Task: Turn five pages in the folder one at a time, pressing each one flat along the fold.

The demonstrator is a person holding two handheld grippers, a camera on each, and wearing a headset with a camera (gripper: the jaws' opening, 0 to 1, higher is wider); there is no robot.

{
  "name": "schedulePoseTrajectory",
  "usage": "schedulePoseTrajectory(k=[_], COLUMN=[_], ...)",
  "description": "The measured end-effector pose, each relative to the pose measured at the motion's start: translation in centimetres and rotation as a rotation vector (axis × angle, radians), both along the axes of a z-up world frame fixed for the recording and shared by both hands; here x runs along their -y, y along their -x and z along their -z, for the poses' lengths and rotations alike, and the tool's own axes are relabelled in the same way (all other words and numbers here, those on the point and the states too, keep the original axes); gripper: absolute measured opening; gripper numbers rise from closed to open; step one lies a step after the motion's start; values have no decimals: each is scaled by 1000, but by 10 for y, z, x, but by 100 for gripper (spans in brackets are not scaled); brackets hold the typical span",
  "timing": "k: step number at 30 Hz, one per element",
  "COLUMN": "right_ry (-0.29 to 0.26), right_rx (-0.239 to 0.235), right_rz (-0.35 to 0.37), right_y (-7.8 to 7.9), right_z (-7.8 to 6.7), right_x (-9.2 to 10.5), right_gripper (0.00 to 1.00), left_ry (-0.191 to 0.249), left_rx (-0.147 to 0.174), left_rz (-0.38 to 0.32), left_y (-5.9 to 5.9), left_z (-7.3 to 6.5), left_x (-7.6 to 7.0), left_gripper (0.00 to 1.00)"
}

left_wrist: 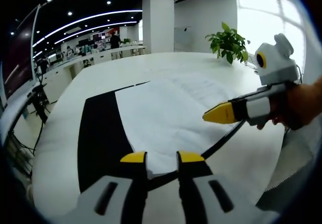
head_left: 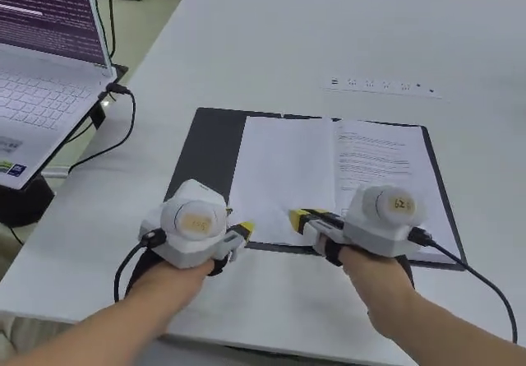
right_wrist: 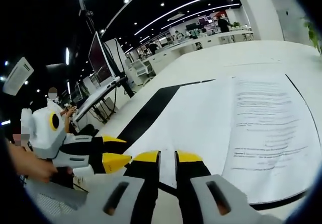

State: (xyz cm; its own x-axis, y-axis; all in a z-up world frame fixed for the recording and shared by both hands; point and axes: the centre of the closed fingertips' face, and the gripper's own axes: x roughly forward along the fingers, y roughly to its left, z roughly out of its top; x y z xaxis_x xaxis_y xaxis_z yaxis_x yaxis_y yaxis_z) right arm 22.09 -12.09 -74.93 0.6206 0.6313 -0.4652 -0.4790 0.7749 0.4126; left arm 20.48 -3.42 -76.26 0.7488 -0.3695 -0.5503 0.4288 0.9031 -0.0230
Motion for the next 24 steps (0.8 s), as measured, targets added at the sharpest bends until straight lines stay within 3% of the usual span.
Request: schedulePoseTrajectory(k=[5, 9, 10, 16, 24], right_ry=[13, 12, 14, 16, 24], right_rx=[16, 20, 24, 20, 1], right_rz=[22, 31, 32, 54, 71], right_y=[-11, -25, -29, -59, -91], right_z=[2, 6, 6, 13, 17], right_x=[18, 24, 26, 33, 34], right_gripper=[1, 0, 0, 0, 0], left_ry=[-17, -47, -41, -25, -6], left_rx=[2, -20, -26, 16, 22], left_rz=[-39, -47, -51, -83, -100], left_y=[-2, 3, 6, 3, 2], left_z=[14, 26, 27, 27, 28], left_x=[-3, -4, -4, -5, -5], left_gripper=[21, 21, 20, 19, 19])
